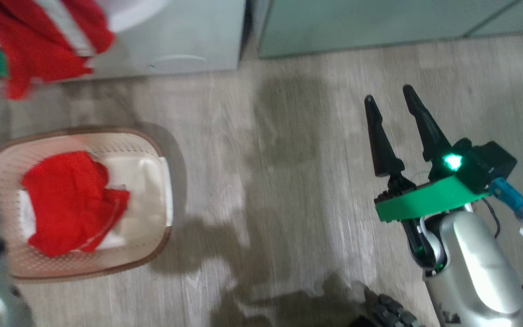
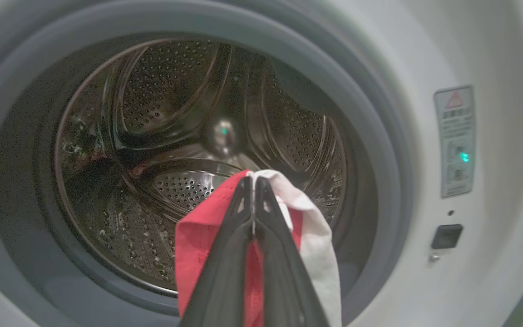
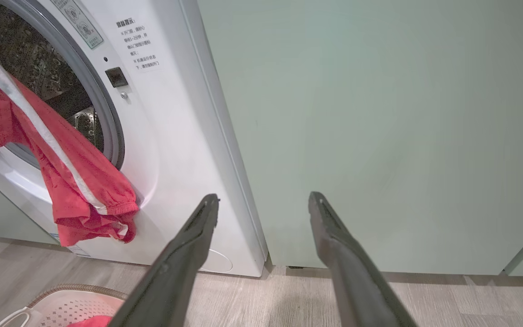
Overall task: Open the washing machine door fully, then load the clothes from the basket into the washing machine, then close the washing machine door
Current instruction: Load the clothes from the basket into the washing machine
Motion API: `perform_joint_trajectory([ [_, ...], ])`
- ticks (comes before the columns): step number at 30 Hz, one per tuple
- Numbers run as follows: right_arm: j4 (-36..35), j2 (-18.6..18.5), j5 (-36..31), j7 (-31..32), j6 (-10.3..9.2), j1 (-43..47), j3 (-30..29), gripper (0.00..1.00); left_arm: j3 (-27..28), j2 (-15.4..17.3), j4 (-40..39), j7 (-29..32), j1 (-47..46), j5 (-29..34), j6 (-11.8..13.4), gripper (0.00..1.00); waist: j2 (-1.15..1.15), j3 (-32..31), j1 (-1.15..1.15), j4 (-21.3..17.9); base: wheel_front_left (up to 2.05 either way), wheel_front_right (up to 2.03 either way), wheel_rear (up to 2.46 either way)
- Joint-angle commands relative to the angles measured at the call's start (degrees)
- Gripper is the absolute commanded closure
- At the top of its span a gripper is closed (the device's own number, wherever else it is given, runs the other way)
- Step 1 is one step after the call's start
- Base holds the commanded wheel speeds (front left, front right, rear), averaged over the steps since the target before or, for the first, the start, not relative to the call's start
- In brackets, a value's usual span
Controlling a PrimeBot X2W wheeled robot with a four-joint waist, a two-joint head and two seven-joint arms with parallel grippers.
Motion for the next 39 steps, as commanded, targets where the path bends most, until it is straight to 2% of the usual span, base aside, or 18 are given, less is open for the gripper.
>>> perform_joint_trajectory([
  [1,-2.2,0.3,0.5,-0.4,0.0,-1.0,1.4,0.0,1.1,4.4,-0.7,-0.5,-3.3,0.0,-0.1,1.0,0.0,4.2,-0.01,-3.0,0.0,0.0,0.0],
  [5,-3.0,0.3,1.8,-0.4,0.0,-2.9,2.1,0.0,-0.7,10.6,8.2,-0.5,-13.3,-1.8,-0.1,1.0,0.0,8.1,-0.01,-4.8,0.0,0.0,0.0],
  [11,-3.6,0.3,4.3,-0.4,0.0,-4.7,3.8,0.0,-8.2,19.8,18.0,1.6,-26.7,-3.3,-0.1,1.0,0.0,13.2,-0.01,-7.5,0.0,0.0,0.0],
  [15,-3.9,0.3,6.0,-0.4,0.0,-5.7,5.1,0.0,-13.2,23.8,21.9,2.9,-34.3,-4.7,-0.1,1.0,0.0,16.0,-0.01,-9.1,0.0,0.0,0.0],
  [19,-4.1,0.3,7.6,-0.4,0.0,-6.6,6.5,0.0,-15.1,26.8,23.8,1.0,-41.9,-4.9,0.0,1.0,0.0,18.1,-0.01,-10.6,0.0,0.0,0.0],
  [23,-4.0,0.3,8.7,-0.4,0.0,-6.9,8.0,0.0,-15.3,27.9,24.6,-0.4,-47.8,-2.8,0.7,1.0,0.0,19.1,-0.01,-11.6,0.0,0.0,0.0],
  [29,-3.8,0.3,9.5,-0.4,0.0,-7.4,9.5,0.0,-12.1,26.9,20.6,-0.5,-50.7,-2.0,2.8,1.0,0.0,19.7,-0.01,-12.3,0.0,0.0,0.0],
  [39,-3.5,0.3,9.7,-0.4,0.0,-7.6,10.3,0.0,-19.2,25.9,34.7,-0.5,-50.0,1.5,0.6,1.0,0.0,20.2,-0.01,-12.9,0.0,0.0,0.0],
])
